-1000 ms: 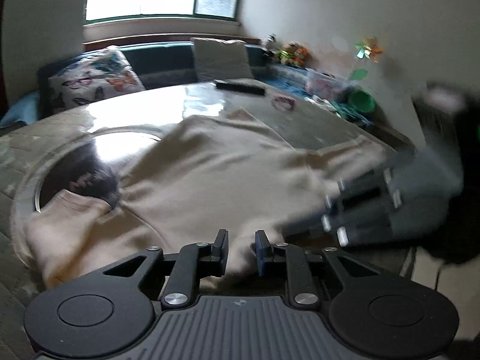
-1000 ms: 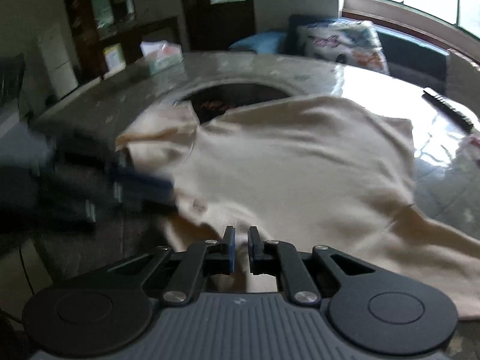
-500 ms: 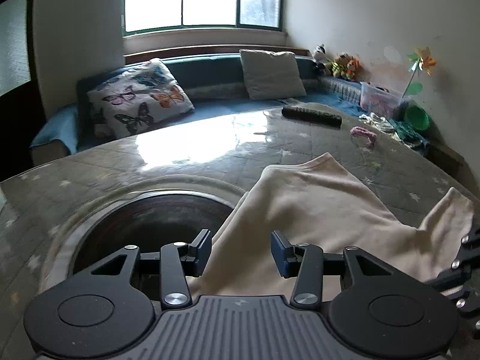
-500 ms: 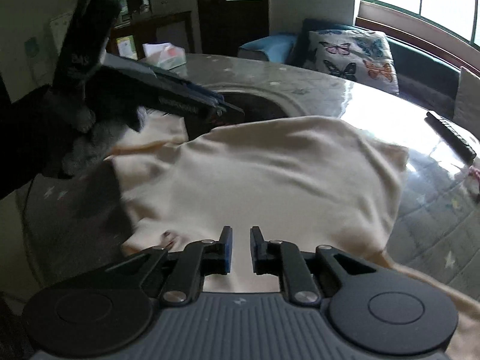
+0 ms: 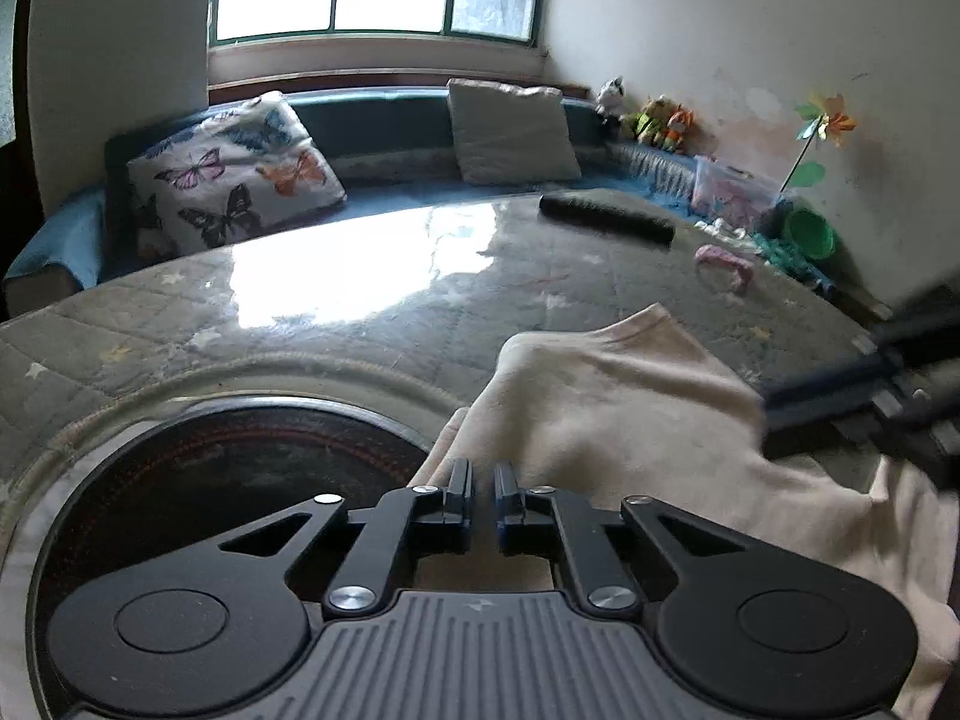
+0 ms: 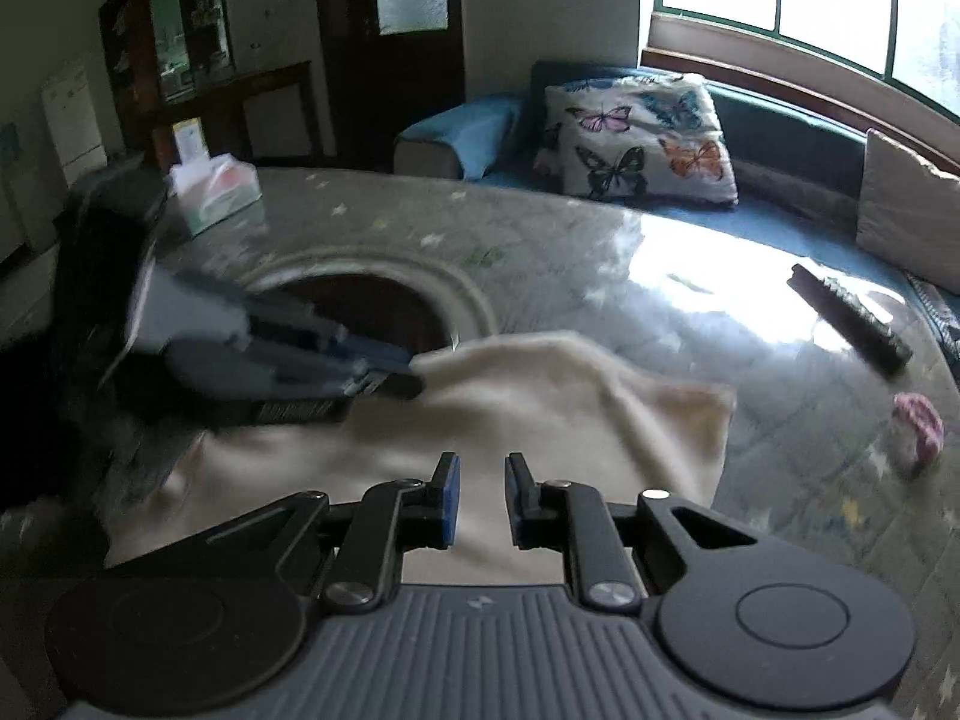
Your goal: Fold clothes
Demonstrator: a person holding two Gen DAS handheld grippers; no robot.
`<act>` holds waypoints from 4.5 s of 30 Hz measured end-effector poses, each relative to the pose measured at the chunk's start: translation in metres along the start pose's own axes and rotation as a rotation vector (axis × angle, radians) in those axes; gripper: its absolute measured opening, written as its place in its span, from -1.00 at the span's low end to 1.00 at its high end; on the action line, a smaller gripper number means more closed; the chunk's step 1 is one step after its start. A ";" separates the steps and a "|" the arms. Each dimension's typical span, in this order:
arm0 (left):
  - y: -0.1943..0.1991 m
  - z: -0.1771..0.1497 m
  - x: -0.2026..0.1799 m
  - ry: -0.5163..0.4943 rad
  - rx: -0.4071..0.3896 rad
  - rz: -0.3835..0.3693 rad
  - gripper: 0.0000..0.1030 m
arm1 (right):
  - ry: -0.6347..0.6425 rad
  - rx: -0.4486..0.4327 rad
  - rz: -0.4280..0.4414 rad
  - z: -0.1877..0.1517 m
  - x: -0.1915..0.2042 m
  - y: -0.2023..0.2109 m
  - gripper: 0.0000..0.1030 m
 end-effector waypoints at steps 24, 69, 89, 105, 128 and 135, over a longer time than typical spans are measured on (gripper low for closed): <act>-0.001 -0.001 -0.009 0.005 0.016 -0.037 -0.90 | -0.033 -0.027 0.031 0.061 -0.021 -0.069 -0.69; 0.013 0.040 0.073 0.103 -0.129 0.237 -0.94 | -0.161 -0.006 -0.069 0.009 -0.067 -0.068 -0.44; -0.008 0.032 0.114 0.129 -0.047 0.309 -0.93 | -0.233 0.052 -0.204 -0.008 -0.118 -0.111 -0.83; 0.064 0.011 0.081 0.052 -0.075 0.319 0.15 | -0.034 0.098 -0.104 -0.005 -0.055 -0.063 -0.09; 0.136 -0.104 0.067 -0.131 -0.062 0.528 0.24 | 0.292 0.011 0.113 -0.024 0.159 -0.029 0.21; 0.173 -0.101 0.120 0.135 -0.187 0.731 0.25 | 0.282 0.025 0.113 -0.033 0.166 -0.031 0.22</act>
Point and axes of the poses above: each gripper's, at about its wrist camera, not at the fingertips, and y roughly against the way its jaws point, x to its left, z to its top, the point moved 6 cm from there along -y, roughly the way its jaws point, and after that the axes turned 13 degrees about y, right-handed, at the moved point
